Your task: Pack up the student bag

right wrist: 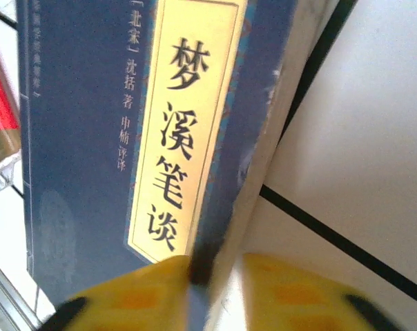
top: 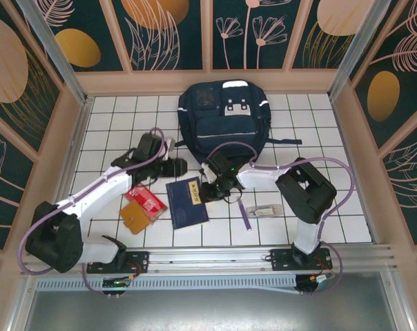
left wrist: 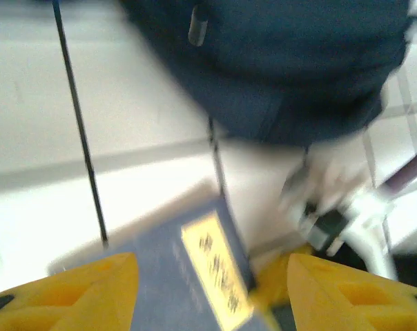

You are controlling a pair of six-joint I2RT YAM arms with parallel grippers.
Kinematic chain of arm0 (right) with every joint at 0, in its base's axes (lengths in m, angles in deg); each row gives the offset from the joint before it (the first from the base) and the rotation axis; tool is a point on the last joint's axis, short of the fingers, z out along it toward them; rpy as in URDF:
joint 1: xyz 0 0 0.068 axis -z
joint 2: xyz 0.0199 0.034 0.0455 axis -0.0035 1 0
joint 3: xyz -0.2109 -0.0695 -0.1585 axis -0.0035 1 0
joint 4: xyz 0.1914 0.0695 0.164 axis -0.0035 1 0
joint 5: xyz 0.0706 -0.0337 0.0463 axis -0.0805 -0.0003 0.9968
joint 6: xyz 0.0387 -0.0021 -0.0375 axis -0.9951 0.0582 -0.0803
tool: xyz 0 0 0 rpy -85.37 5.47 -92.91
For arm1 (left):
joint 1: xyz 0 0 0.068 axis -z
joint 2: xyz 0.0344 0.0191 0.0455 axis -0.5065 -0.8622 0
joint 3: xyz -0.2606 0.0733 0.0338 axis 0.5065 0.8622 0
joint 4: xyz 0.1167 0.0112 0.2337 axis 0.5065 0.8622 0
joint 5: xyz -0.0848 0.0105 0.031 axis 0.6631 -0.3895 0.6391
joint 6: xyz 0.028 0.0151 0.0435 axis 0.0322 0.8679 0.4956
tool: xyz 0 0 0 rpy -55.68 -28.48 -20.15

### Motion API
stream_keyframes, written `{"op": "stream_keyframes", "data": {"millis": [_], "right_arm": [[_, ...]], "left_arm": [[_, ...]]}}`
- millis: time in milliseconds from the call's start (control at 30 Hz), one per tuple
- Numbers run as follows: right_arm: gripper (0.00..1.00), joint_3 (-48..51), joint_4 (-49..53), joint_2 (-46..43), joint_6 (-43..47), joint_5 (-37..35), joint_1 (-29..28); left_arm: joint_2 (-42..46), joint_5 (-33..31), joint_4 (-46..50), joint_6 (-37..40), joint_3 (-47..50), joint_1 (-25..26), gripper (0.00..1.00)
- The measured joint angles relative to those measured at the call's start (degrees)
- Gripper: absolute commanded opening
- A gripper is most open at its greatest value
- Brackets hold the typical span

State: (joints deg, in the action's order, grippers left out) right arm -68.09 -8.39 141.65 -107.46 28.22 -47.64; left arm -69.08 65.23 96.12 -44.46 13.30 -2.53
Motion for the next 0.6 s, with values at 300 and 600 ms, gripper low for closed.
{"op": "stream_keyframes", "data": {"millis": [300,600], "right_arm": [[0.0,0.33,-0.92,0.13,-3.56,0.79,0.79],[0.0,1.55,-2.8,-0.13,-5.03,2.19,1.4]], "left_arm": [[-2.56,3.08,2.78,-8.76,7.91,0.17,0.62],[-6.71,2.14,1.22,-12.2,7.82,0.13,0.63]]}}
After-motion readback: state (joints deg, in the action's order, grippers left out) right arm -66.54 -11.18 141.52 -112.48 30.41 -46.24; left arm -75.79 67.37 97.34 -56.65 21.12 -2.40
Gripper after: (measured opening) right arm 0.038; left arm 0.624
